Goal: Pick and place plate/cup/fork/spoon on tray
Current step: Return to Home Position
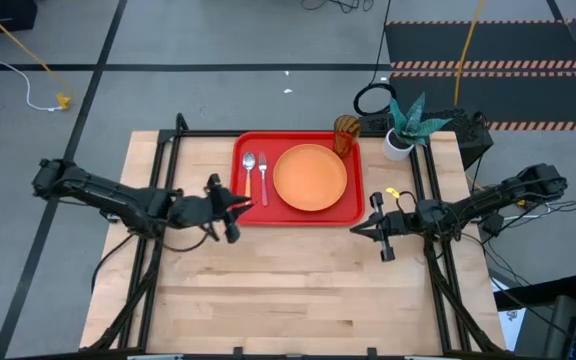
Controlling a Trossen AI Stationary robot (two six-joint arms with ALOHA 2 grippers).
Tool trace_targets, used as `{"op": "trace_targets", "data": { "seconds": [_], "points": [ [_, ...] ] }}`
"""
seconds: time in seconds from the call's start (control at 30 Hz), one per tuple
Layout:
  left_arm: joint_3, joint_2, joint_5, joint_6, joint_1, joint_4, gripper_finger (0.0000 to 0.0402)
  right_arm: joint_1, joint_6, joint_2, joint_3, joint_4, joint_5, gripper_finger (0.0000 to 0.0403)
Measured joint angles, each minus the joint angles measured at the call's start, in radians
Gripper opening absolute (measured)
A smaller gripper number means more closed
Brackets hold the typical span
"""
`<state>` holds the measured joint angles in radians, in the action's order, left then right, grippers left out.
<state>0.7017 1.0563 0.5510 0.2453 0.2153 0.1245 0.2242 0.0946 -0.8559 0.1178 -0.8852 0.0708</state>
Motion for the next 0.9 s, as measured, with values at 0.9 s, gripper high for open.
{"op": "trace_targets", "data": {
  "seconds": [0.9],
  "points": [
    [-0.383,-0.394,0.016,-0.161,0.103,-0.206,0.0085,-0.066,0.033,0.079,0.000,0.125,0.007,0.0000]
  ]
}}
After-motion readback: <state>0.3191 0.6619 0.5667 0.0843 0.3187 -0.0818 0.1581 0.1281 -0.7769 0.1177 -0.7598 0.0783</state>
